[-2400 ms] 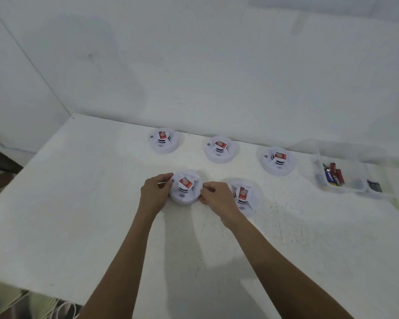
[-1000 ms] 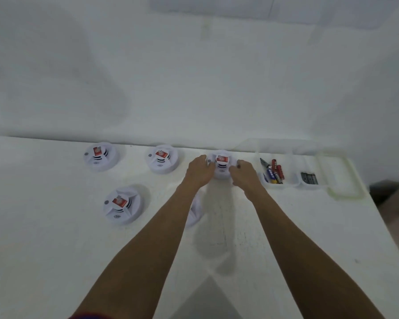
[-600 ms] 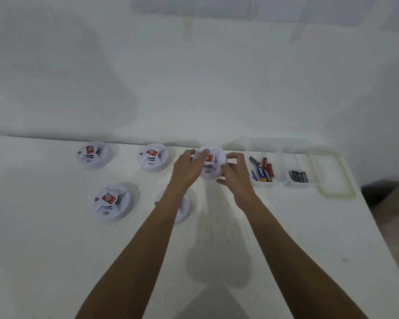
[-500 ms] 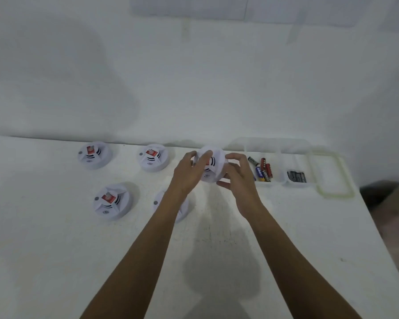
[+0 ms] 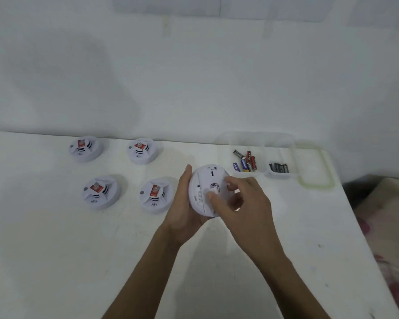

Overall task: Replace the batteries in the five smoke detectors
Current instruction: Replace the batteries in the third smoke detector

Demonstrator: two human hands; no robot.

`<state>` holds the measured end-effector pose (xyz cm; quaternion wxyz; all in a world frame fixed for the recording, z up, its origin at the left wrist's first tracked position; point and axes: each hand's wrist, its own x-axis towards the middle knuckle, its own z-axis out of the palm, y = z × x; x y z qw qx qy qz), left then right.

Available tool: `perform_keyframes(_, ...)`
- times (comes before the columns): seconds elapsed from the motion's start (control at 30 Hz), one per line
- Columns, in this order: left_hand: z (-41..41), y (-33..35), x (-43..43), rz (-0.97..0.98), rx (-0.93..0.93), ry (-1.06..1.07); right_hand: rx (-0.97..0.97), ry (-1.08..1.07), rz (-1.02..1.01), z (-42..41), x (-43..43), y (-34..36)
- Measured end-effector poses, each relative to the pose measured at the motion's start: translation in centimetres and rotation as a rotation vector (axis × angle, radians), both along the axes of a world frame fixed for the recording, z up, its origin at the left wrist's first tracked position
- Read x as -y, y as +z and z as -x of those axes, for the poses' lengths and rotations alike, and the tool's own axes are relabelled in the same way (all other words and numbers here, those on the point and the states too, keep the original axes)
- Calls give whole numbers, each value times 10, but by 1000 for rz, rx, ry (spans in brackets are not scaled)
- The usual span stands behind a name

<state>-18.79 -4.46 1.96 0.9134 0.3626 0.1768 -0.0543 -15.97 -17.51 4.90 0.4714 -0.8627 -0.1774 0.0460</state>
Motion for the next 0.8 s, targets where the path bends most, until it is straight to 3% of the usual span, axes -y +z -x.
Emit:
perform_keyframes(0.3,8,-18,34,18,44,95,-15,14,288,12,17,12)
perform_keyframes(0.8,0,-27,48,40,-63,174,-62,55,240,-2,25,6)
